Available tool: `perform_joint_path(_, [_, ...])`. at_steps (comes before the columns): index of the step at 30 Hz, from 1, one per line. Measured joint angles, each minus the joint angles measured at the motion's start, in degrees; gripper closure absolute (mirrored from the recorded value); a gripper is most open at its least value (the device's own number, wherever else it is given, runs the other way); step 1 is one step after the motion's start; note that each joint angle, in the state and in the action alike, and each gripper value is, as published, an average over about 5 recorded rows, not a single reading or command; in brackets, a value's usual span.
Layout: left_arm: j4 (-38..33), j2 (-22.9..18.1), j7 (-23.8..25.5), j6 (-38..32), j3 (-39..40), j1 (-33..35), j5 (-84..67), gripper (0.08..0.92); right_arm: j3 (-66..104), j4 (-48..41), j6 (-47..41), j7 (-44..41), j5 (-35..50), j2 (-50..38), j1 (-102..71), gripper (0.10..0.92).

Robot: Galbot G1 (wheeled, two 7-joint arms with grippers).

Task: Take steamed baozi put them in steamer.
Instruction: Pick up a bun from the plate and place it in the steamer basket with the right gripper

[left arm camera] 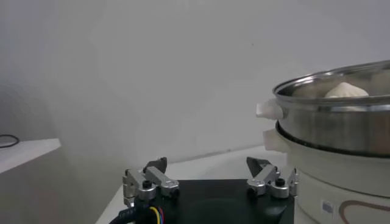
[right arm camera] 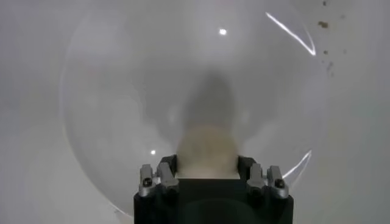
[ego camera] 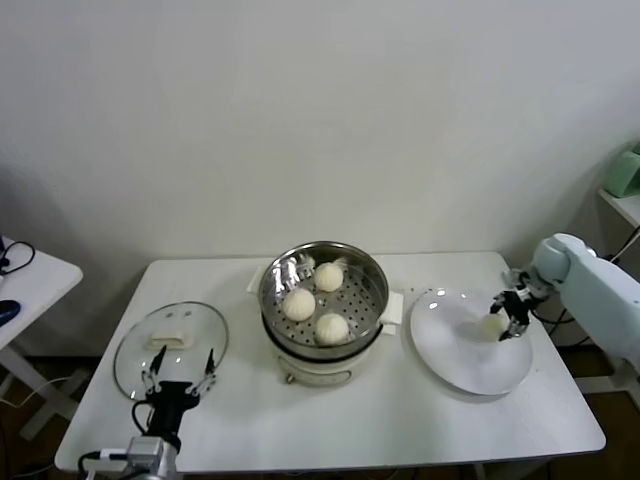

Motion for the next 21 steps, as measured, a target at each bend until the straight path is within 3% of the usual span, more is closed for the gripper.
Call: perform_joint_path(21, [-0.96, -1.06, 0.32, -1.44, 1.68, -0.09, 0.44, 0.177, -35.64, 2.76, -12.47, 1.73, 42.38, 10.27, 30.67, 0.38])
